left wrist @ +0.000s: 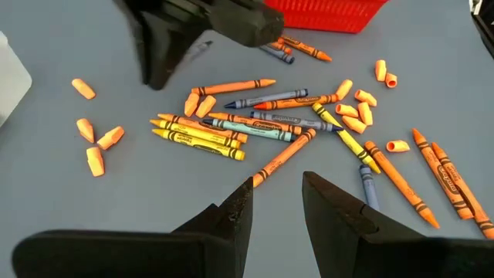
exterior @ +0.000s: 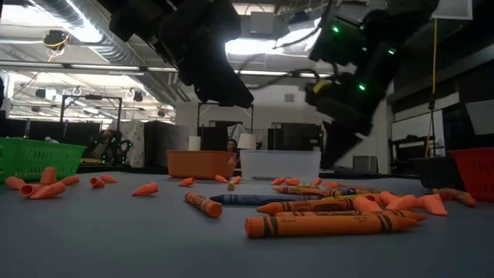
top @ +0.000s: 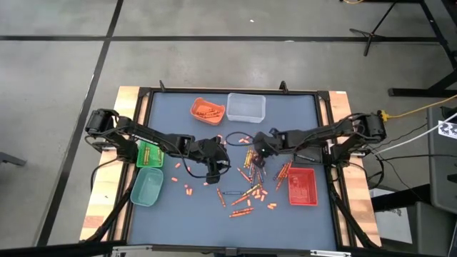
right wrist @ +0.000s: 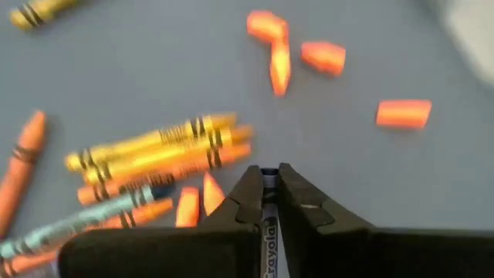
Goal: Sort crayons
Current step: Put the blue crayon into the transparent bin
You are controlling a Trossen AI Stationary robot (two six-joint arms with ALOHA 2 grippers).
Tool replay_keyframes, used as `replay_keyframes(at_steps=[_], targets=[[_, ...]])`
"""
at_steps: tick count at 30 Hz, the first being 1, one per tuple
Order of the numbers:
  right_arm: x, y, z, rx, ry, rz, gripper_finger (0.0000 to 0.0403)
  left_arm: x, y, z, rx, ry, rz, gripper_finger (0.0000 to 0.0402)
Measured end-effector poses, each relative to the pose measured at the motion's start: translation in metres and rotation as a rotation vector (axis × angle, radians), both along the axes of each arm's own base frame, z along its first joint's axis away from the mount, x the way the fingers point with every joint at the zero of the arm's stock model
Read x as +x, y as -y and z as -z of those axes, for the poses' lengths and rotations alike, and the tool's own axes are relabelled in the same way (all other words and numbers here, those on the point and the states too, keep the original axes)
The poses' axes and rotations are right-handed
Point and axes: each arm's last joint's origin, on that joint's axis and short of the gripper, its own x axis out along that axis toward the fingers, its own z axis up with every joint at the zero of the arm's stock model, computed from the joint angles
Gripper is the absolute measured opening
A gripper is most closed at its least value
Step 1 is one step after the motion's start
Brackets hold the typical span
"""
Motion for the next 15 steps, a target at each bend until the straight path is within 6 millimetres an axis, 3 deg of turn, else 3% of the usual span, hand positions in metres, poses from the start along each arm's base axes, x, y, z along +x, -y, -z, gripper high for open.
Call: replay_keyframes(at_steps=[10,15], targets=[[0.03,0.036,-0.05,-0.225,0.069,-0.184,0.0021,0.0,0.0,0.0,0.0,0.0,0.0,0.0098],[0.036,0.056,-0.063,-0.358,0.096,-0.26,0.0021,0.0,0.0,0.0,0.001,0.0,0.0,0.0099]])
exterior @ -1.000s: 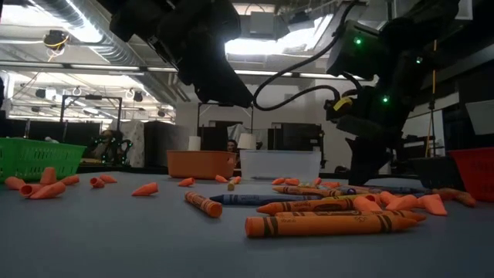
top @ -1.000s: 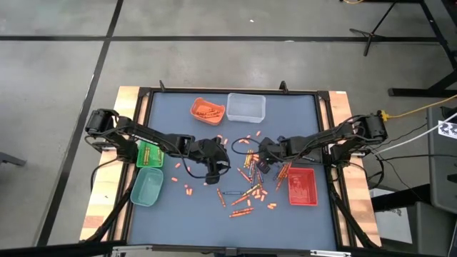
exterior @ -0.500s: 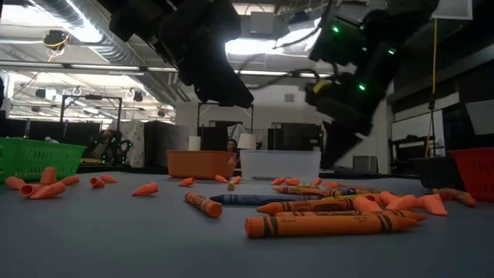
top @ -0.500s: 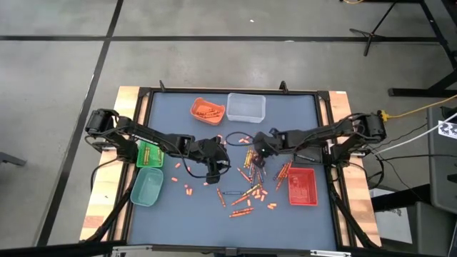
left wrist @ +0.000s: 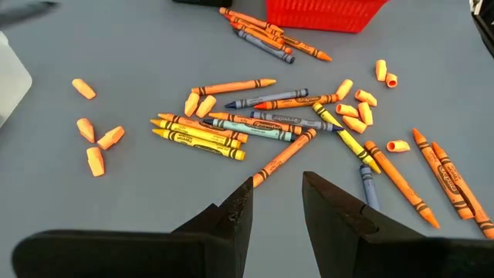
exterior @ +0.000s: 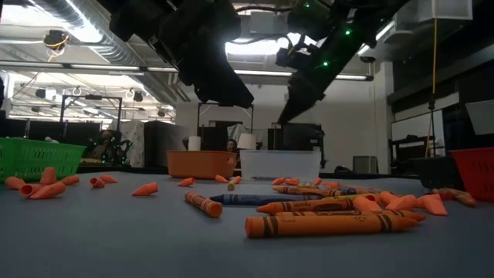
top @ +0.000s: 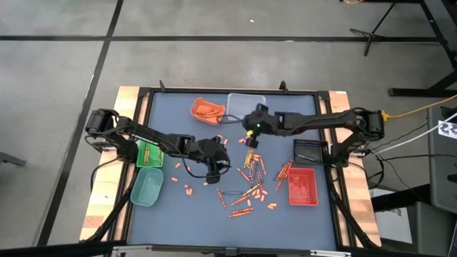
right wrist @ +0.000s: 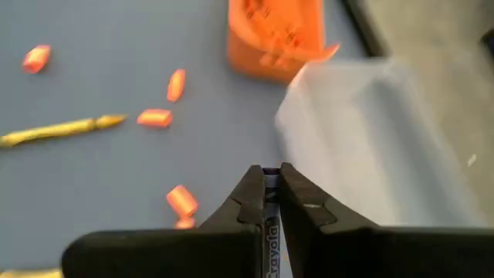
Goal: Sort crayons
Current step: Put the blue crayon into the transparent bin
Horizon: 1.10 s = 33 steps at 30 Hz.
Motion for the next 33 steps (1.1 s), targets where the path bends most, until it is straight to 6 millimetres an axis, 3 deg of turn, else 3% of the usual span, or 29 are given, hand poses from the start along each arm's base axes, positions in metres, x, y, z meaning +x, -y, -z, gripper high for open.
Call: replay_keyframes(at_steps=[6,22,33], targets=[[0.002,0.024,-0.008,-0.114,0.055,-0.029,0.0021,0.0,0.0,0.0,0.0,0.0,0.0,0.0098],[-0.011,0.074,-0.008,-0.107,0.087,0.096,0.0021,0.0,0.0,0.0,0.005,0.0,-0.006,0.0099],[-0.013,0.089,0.002,-0.058,0.076,0.093,0.0025,0.0,0.0,0.0,0.006,0.0,-0.008,0.0098]])
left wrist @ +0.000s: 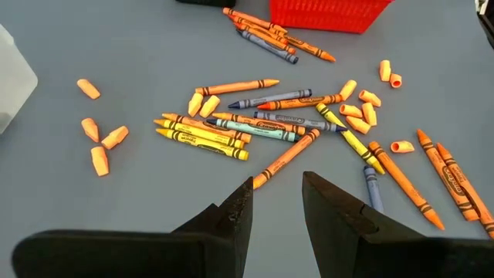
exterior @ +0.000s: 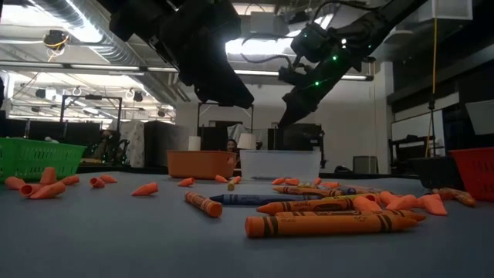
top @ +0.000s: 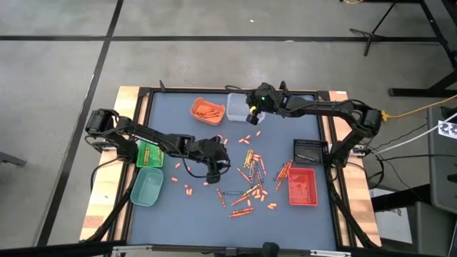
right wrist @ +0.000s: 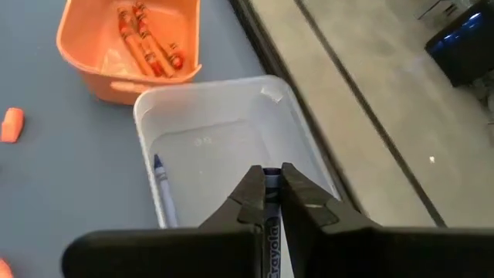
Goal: Sort crayons
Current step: Put the blue crayon into the transparent bin
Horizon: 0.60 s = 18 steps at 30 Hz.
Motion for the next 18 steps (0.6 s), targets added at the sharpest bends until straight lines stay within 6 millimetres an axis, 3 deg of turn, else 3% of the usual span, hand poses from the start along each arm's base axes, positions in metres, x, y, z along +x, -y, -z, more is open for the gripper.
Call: replay_keyframes(at_steps=[11,18], targets=[[0.004,0.002,0.006,-0.006,0.002,0.007,0.0118,0.0,0.0,0.0,0.011,0.001,-0.015,0.0098],[0.0,-0.001,0.013,0.042,-0.07,-0.007,0.0131,0.0,0.0,0.0,0.008,0.003,-0.014,0.0098]])
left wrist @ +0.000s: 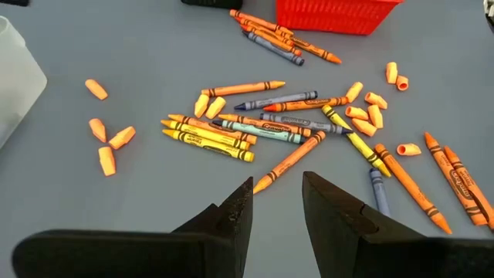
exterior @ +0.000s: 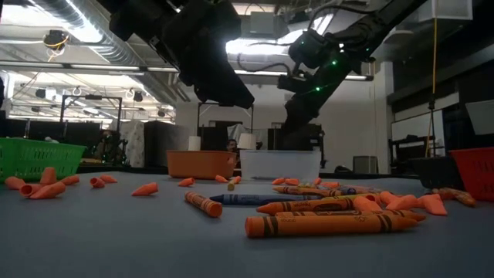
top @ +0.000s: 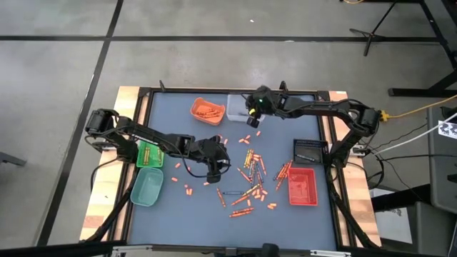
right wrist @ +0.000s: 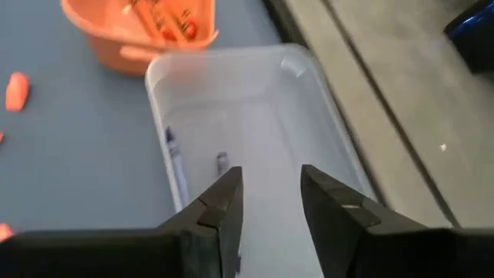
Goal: Sort crayons
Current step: Put the blue crayon into the transparent bin
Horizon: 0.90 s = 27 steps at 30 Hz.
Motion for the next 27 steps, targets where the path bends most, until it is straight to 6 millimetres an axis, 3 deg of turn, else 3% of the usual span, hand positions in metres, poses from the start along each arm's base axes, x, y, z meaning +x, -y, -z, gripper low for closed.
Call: replay_keyframes(at_steps=[6,13,20,27], targets=[[-0.005,-0.002,0.005,0.034,-0.071,0.0,0.0131,-0.001,0.012,0.0,-0.025,0.0,0.023,0.0098],[-0.006,-0.003,0.006,0.037,-0.079,0.0,0.0131,-0.006,0.048,0.003,-0.111,-0.004,0.061,0.0098],[-0.005,-0.003,0.006,0.041,-0.074,-0.006,0.0131,0.0,0.085,0.025,-0.139,0.028,0.147,0.0098],[-0.004,-0.004,0.006,0.076,-0.057,-0.043,0.0131,0.007,0.1,0.052,-0.101,0.03,0.14,0.0098]])
